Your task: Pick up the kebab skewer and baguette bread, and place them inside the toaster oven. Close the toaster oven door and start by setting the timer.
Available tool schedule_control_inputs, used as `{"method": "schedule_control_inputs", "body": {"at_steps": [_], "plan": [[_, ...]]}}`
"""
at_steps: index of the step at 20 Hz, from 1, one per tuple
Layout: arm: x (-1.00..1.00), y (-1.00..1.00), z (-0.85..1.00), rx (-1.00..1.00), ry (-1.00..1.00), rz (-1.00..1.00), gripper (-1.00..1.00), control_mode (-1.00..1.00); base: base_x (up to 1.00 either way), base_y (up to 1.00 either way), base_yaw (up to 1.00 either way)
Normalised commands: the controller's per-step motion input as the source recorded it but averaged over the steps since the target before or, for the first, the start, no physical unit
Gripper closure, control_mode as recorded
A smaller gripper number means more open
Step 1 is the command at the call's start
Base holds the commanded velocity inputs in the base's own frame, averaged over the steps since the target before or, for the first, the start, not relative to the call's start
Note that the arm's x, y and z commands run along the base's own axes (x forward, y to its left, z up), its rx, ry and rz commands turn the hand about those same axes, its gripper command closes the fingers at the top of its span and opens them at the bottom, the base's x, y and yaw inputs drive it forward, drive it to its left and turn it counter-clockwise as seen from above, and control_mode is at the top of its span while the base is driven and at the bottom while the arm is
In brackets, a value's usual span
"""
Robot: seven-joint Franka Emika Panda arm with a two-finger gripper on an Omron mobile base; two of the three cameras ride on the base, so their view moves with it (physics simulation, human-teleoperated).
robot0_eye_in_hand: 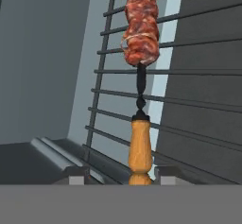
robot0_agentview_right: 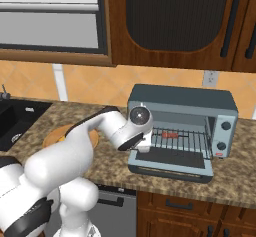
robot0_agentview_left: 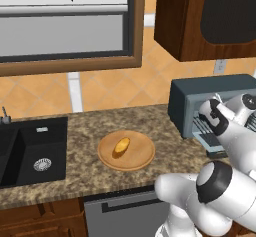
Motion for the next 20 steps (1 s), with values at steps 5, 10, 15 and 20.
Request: {"method": "schedule_control_inputs", "body": {"at_steps": [5,10,15,20], "plan": [[0.00,0.00,-0.07,0.00,0.00,0.00,-1.00,-1.00,0.00,0.00,0.00],[0.00,0.00,0.11,0.00,-0.02,0.00,-1.00,-1.00,0.00,0.00,0.00],[-0.01,0.11,0.33,-0.02,-0.03,0.00,-1.00,-1.00,0.00,0.00,0.00],[-0.41,0.28,0.45,-0.20,0.00,0.00,-1.00,-1.00,0.00,0.00,0.00]]}}
